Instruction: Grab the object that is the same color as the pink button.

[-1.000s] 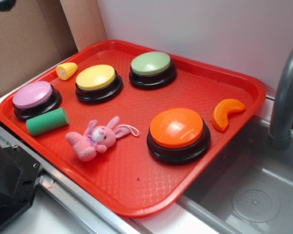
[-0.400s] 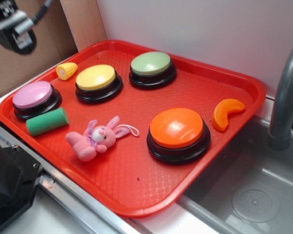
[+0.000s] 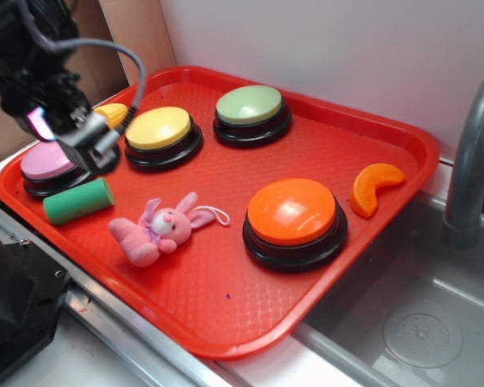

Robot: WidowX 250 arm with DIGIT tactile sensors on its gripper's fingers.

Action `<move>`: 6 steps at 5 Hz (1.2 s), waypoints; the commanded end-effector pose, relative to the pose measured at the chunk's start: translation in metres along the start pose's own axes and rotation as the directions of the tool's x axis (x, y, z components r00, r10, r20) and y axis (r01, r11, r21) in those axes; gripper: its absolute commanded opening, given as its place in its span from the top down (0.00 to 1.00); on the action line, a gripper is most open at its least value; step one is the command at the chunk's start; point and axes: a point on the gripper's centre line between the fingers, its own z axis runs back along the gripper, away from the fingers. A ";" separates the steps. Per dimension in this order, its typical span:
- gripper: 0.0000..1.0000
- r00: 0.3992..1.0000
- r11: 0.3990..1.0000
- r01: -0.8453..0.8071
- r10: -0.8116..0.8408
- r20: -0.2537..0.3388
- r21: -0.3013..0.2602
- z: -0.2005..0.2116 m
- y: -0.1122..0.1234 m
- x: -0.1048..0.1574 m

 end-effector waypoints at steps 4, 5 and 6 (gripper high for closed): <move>0.00 0.996 0.994 0.066 -0.071 -0.054 -0.081 -0.098 -0.034 0.008; 1.00 0.998 0.997 0.042 -0.045 -0.047 -0.064 -0.092 -0.030 0.007; 1.00 1.000 0.999 -0.003 0.002 -0.029 -0.051 -0.081 -0.023 0.006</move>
